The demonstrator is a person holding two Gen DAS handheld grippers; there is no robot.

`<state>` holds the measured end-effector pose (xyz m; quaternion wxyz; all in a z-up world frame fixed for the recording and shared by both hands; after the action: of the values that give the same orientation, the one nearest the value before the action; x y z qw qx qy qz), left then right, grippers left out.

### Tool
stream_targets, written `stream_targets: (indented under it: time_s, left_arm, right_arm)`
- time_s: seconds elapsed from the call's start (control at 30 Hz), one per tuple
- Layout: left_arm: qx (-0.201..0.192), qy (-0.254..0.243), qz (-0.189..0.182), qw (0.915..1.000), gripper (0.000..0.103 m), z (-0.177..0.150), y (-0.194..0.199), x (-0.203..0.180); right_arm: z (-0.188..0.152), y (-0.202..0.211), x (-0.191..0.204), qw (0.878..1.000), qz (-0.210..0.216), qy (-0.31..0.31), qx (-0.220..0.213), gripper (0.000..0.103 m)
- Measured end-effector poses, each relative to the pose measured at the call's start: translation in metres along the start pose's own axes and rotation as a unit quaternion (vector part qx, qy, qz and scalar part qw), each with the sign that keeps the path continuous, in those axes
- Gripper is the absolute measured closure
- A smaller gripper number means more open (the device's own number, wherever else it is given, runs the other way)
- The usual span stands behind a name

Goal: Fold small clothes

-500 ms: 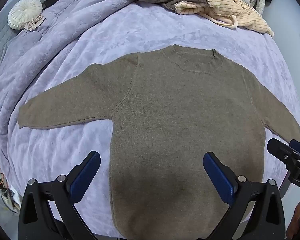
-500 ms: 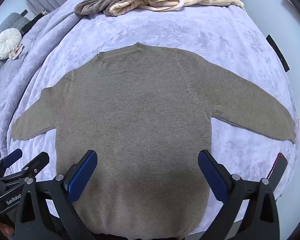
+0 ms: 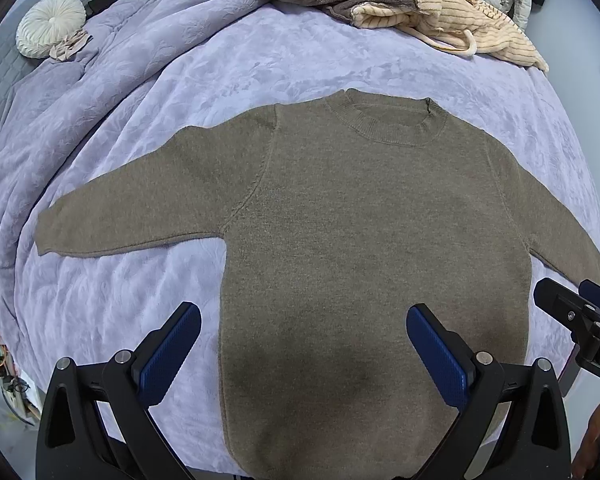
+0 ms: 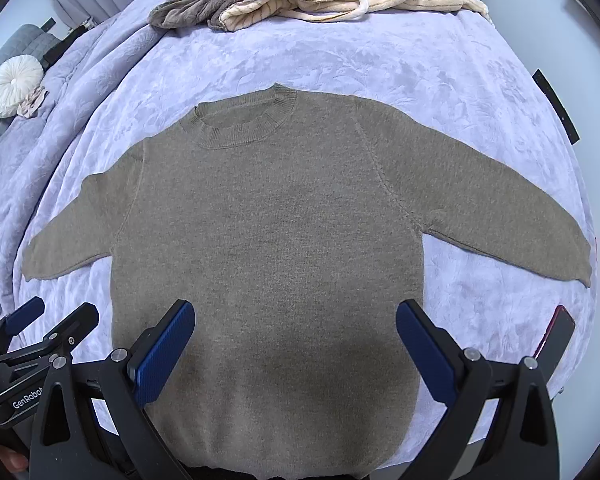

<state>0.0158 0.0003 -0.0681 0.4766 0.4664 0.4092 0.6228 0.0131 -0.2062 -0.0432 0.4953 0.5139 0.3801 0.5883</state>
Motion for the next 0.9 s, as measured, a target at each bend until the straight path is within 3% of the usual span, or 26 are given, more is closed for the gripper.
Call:
stream_targets:
  time_s: [0.9]
  left_arm:
    - [0.001, 0.002, 0.002, 1.0, 0.0, -0.009, -0.0041, 0.0018]
  right_arm:
    - [-0.0042, 0.0001, -0.0004, 1.0, 0.0, 0.0, 0.002, 0.002]
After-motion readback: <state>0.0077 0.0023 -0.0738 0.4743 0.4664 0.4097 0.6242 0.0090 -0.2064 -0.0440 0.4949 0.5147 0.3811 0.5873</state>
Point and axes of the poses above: each gripper's, at about its wrist camera, not at the fingertips, and y roughly against the way its jaws point, x to its left, z to its top, the point moved 7 cm from there along -y, roughly the way its jaws point, and after that the axes turned 12 degrees about z, right-handed, at the moved point
